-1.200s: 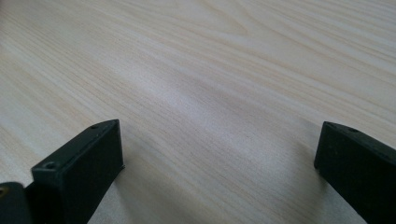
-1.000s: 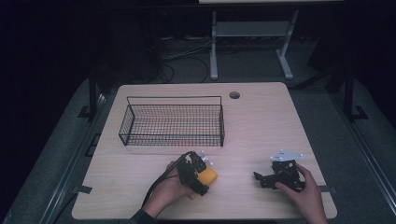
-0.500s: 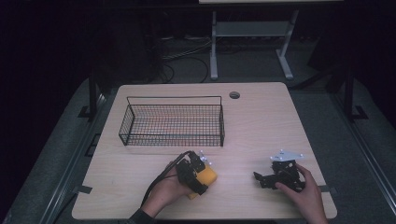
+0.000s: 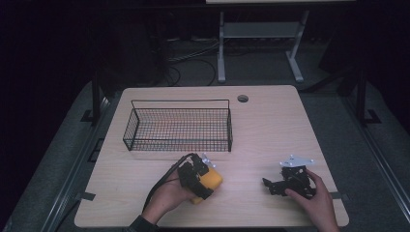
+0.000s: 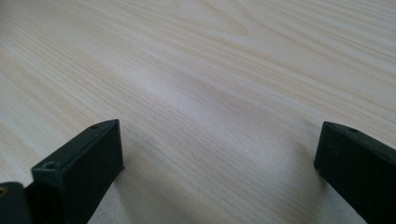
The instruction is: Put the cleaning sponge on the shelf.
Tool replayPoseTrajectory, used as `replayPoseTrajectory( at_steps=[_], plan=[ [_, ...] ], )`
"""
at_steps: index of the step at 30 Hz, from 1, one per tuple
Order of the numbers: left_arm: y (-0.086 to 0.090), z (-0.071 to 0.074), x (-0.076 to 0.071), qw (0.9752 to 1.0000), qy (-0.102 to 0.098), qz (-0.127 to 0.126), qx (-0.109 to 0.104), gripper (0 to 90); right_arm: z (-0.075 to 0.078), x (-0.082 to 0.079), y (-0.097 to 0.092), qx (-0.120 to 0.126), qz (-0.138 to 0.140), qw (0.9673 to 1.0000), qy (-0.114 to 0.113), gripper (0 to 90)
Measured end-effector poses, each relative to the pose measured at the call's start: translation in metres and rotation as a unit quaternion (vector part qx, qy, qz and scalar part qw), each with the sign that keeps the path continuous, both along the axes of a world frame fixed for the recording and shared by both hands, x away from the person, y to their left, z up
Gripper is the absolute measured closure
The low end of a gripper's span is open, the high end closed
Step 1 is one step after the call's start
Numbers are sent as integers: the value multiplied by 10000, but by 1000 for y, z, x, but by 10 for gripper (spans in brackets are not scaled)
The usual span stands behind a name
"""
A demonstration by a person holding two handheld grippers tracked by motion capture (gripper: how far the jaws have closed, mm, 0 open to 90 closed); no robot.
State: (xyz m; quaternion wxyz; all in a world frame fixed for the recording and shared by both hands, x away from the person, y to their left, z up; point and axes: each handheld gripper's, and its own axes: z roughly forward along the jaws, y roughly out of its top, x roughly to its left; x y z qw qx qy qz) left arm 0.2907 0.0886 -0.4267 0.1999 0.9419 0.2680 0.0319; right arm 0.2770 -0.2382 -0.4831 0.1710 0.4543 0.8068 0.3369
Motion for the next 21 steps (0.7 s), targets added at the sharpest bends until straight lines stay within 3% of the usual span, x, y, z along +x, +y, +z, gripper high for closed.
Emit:
replayPoseTrajectory(
  at_steps=[21],
  plan=[
    [34, 25, 8, 9992, -174, 346, -114, 212, 0, 0, 0, 0, 0, 10000, 0, 3]
  ],
)
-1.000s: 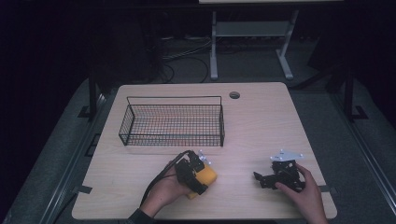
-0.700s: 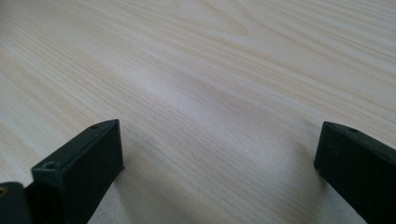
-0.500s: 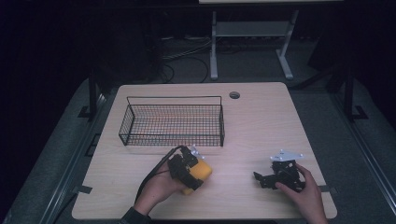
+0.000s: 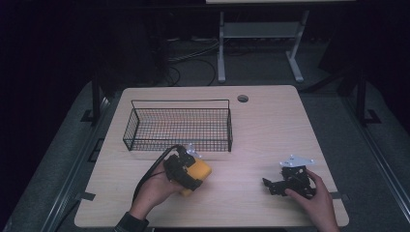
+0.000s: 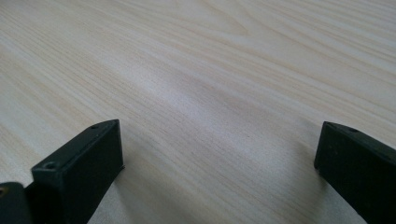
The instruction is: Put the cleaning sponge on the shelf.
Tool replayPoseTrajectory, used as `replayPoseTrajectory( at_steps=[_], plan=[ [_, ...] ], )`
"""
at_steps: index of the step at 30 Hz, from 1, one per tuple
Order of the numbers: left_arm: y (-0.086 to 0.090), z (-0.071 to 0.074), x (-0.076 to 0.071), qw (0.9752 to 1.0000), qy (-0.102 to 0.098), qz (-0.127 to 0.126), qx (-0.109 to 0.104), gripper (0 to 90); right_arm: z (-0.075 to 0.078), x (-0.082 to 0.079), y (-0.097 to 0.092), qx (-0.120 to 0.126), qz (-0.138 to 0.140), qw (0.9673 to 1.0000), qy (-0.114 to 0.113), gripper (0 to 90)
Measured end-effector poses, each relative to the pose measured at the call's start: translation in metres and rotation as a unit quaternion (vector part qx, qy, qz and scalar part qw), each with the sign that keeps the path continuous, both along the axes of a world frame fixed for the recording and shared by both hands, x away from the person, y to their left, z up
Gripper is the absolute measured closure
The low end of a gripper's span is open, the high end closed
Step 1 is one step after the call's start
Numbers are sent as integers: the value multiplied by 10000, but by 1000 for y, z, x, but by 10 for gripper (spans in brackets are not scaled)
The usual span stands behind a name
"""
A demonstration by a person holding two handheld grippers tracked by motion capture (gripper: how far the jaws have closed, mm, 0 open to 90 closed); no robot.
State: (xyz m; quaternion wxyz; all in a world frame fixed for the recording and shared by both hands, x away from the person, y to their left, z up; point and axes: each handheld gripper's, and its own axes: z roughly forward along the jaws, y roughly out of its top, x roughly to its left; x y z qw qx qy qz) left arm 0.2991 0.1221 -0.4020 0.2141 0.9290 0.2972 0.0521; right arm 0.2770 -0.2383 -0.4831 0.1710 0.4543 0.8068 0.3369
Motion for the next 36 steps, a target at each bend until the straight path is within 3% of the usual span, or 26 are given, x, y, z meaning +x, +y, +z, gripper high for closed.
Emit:
replayPoseTrajectory(
  at_steps=[36],
  plan=[
    [52, 36, 28, 9977, -283, 609, 1, 215, 0, 0, 0, 13, 1, 10000, 10, 4]
  ],
)
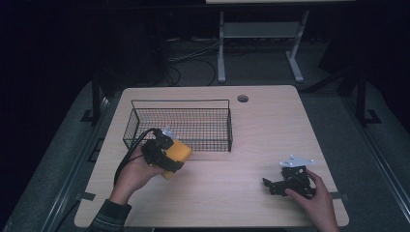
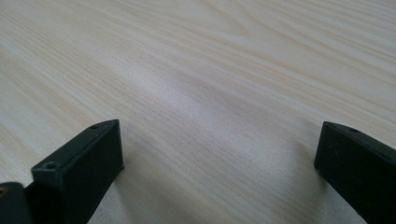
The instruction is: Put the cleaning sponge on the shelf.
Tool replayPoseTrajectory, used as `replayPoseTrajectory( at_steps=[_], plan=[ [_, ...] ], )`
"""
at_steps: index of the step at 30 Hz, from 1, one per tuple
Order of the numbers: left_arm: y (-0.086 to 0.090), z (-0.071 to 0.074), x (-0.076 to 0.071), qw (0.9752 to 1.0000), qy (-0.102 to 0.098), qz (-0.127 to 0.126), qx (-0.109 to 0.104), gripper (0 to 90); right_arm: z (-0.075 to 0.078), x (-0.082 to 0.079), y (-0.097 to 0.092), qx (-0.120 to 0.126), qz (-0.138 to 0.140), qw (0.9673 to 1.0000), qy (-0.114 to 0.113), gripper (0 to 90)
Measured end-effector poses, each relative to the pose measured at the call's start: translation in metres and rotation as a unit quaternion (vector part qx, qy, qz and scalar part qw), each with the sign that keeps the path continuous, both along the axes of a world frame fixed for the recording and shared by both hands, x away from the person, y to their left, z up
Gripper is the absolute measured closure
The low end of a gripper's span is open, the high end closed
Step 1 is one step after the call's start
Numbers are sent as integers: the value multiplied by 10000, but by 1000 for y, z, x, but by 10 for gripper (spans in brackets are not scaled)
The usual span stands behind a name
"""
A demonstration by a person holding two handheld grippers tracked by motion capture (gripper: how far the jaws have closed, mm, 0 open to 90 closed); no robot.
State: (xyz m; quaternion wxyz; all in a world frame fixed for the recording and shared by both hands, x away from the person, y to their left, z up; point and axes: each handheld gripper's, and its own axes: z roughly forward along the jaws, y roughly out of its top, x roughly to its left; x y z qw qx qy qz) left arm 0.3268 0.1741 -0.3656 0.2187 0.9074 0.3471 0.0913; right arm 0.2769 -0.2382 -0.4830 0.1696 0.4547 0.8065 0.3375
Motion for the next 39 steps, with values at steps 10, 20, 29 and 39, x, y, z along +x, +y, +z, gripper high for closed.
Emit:
replayPoseTrajectory(
  at_steps=[10, 20, 29, 39],
  plan=[
    [15, 11, 13, 9998, -72, 168, 90, 215, 0, 0, 0, -14, 6, 10000, -17, 4],
    [27, 20, 27, 9992, -69, 375, 129, 215, 0, 0, 0, -10, -1, 10000, -11, 4],
    [41, 25, 43, 9981, -84, 593, 155, 216, 0, 0, 0, -11, -2, 10000, -11, 4],
    [55, 27, 65, 9956, -85, 915, 175, 217, 0, 0, 0, -9, 0, 10000, -9, 3]
  ],
)
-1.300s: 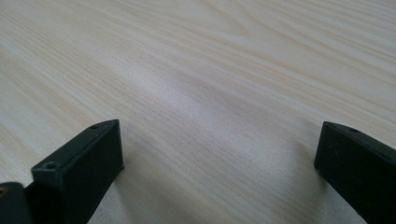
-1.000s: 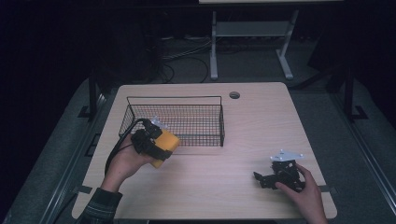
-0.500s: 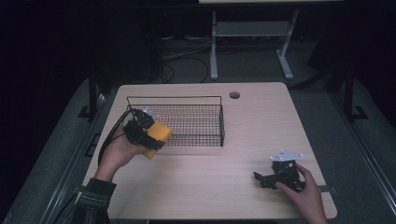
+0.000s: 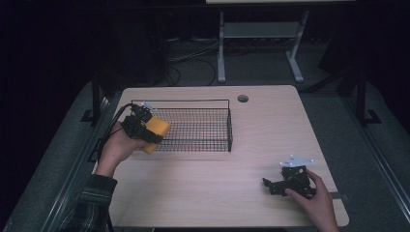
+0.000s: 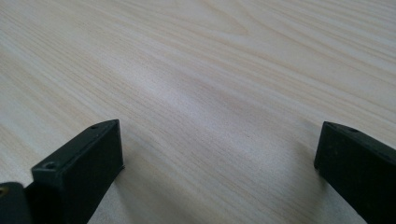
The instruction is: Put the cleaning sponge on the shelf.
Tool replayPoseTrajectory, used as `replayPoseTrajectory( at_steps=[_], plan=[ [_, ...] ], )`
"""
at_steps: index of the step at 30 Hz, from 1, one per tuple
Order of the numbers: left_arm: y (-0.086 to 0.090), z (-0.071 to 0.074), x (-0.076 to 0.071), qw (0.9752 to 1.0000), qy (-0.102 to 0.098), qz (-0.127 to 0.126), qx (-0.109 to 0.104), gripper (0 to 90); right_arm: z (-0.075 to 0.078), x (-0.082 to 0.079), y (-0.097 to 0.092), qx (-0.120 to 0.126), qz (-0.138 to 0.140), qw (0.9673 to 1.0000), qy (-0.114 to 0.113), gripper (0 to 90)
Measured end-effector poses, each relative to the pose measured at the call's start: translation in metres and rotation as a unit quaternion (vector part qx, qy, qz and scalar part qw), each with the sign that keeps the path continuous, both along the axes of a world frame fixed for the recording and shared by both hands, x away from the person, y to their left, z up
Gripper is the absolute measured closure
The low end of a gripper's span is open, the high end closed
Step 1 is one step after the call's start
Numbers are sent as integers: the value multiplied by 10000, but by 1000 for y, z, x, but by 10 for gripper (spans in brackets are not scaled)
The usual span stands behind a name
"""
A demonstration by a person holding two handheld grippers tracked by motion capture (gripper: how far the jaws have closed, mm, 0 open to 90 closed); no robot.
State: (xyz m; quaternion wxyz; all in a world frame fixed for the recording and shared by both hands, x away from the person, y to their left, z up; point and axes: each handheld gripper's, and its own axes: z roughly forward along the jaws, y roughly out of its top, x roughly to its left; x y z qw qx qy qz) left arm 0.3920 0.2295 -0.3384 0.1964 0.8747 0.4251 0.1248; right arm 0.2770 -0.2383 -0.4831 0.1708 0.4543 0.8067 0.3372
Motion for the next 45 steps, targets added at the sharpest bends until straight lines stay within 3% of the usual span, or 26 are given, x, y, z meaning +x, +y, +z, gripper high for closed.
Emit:
replayPoseTrajectory(
  at_steps=[22, 25, 34, 45],
  plan=[
    [29, -14, 51, 9974, 86, 709, -78, 217, 0, 0, 0, 1, 1, 10000, -1, 4],
    [32, -17, 57, 9966, 75, 801, -171, 217, 0, 0, 0, -5, 2, 10000, -10, 3],
    [39, -28, 71, 9949, 79, 974, -238, 217, 0, 0, 0, -6, 4, 10000, -12, 3],
    [41, -43, 82, 9943, 205, 1040, -127, 217, 0, 0, 0, -7, 8, 10000, -14, 4]
  ],
)
